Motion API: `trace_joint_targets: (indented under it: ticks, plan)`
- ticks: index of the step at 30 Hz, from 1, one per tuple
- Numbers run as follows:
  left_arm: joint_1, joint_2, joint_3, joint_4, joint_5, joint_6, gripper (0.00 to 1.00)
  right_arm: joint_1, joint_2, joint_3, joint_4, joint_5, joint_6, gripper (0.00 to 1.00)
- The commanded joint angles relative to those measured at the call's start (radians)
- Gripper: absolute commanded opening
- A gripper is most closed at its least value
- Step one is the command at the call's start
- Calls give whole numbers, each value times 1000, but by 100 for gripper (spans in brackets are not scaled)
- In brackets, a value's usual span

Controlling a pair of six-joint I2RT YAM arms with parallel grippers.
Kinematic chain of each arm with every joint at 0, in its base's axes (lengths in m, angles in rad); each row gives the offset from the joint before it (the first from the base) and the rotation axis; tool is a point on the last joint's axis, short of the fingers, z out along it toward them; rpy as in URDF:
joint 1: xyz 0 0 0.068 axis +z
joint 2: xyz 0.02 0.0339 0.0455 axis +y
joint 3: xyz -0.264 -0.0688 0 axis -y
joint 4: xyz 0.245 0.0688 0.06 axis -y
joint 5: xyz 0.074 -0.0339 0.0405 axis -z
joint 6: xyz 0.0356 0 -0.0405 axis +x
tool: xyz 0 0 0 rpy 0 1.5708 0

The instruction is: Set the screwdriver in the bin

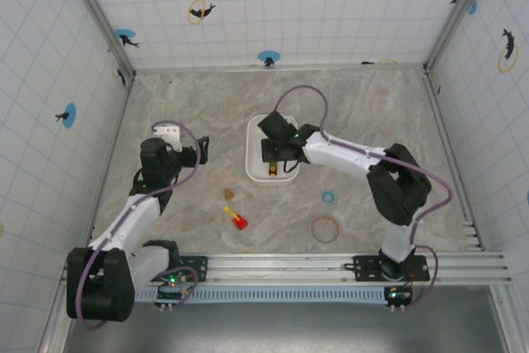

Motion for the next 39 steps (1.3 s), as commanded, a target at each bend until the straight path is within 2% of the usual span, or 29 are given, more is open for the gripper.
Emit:
trace_joint_targets:
  ticks: [1,7,11,17,21,24,29,39]
  plan:
    - [-10,-47,-35,73,-37,32,98,-35,-146,-84,22,102,-216,65]
    - [-9,-98,-81,132,-109,63,98,-226,-420,-339,204,144,-363,66]
    - [-8,-117,-113,190,-167,98,97,-432,-590,-520,366,98,-376,66]
    - [-8,-97,-127,236,-257,139,98,-708,-711,-731,529,38,-362,66]
    - [-5,-50,-130,307,-285,175,98,-834,-731,-869,716,13,-337,66]
    - [-4,1,-138,380,-304,200,98,-878,-725,-963,886,23,-328,66]
    - [11,73,-158,506,-292,200,98,-888,-672,-1041,1094,34,-328,66]
    - [63,191,-221,704,-271,177,97,-888,-488,-1075,1330,57,-317,66]
